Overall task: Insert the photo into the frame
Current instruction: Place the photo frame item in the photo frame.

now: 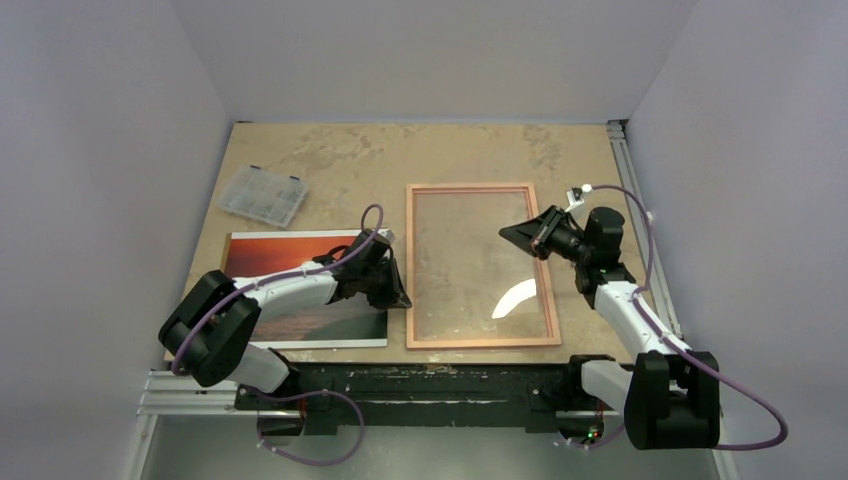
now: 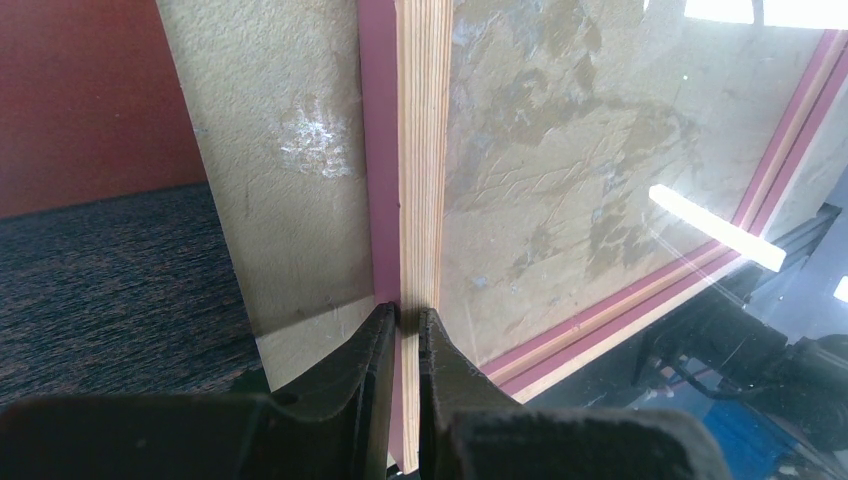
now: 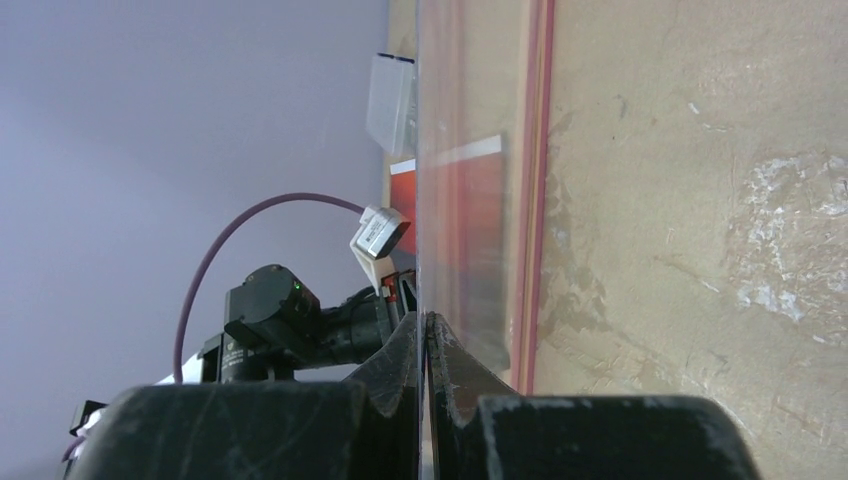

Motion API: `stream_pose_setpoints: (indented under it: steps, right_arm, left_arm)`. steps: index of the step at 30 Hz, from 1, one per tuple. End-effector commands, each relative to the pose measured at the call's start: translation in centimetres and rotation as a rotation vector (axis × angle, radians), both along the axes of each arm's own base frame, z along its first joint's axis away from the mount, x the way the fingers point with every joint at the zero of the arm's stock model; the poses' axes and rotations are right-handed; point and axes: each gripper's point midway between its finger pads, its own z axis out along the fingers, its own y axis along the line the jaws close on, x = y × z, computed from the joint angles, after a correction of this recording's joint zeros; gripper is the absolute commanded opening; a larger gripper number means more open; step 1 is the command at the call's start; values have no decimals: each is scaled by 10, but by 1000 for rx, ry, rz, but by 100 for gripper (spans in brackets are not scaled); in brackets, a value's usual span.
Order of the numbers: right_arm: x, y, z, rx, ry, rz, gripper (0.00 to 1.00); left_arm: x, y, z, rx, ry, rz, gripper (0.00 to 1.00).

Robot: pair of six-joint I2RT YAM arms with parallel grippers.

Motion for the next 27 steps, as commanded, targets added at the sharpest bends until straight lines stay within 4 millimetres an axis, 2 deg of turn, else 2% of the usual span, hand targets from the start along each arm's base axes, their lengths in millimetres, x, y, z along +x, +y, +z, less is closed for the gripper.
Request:
stream_pose_setpoints:
  steps: [1, 16, 27]
  right_arm:
    - [-6, 4, -7, -21, 7, 39, 0]
    - [-14, 2, -38, -154, 50, 140, 0]
    - [-14, -6, -38, -262, 33, 143, 0]
  left_arm:
    - [-22, 18, -45, 146, 62, -32, 0]
    - [-24, 19, -44, 150, 60, -41, 0]
    - [-24, 17, -43, 149, 59, -44, 0]
